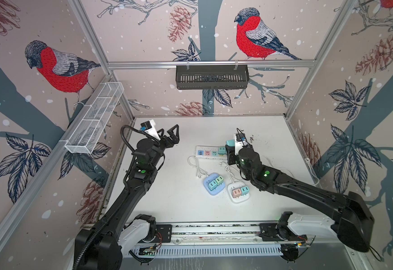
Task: Insert the plug
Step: 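Lift the teal adapter with the right gripper while the left gripper reaches toward it, then close the left gripper on the teal adapter held by the right gripper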
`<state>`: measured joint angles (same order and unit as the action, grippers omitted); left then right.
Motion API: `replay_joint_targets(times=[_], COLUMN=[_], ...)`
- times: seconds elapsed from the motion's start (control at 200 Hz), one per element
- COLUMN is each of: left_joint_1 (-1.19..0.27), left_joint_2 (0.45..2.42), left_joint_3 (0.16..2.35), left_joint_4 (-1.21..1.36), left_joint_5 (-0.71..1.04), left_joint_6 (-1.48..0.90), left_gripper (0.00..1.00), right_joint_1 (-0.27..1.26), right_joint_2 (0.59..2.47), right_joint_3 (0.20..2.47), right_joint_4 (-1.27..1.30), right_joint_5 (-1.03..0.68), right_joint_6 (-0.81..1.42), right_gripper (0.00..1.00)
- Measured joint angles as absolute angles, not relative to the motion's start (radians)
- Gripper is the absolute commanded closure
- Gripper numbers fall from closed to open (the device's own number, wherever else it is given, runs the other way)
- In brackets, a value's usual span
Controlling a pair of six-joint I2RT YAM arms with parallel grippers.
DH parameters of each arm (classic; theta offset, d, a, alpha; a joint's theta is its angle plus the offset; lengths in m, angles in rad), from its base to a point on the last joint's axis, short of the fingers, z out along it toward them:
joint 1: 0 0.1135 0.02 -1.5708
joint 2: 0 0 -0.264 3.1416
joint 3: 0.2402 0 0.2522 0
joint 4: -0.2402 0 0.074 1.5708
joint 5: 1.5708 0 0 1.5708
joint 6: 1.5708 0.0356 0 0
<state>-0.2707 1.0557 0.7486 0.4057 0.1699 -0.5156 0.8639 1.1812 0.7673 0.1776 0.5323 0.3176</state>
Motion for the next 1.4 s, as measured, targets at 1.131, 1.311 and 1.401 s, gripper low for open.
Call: replay_joint_targets(times=[1.131, 1.311, 1.401], left_joint_1=[-0.707, -0.728, -0.738], left_joint_2=[1.339, 1.367, 1.388], left_joint_3=[1.094, 1.121, 1.141], left_joint_4=[0.041, -0.002, -0.016], left_joint_5=[0.632, 0.648, 0.651], left_joint_6=[0.027, 0.035, 0.038], left_gripper=[0.19, 0.26, 0.30], right_joint_1=[0.929, 0.930, 0.931], right_joint_2=[0.845, 0.871, 0.892], right_joint_3=[0.305, 0.310, 0.320], right_joint_4=[0.767, 0.834, 0.852], right_joint_5=[0.337, 0.322, 0.315], right_joint_6=[-0.373, -0.450, -0.474], right_gripper=[0.99, 0.99, 0.99])
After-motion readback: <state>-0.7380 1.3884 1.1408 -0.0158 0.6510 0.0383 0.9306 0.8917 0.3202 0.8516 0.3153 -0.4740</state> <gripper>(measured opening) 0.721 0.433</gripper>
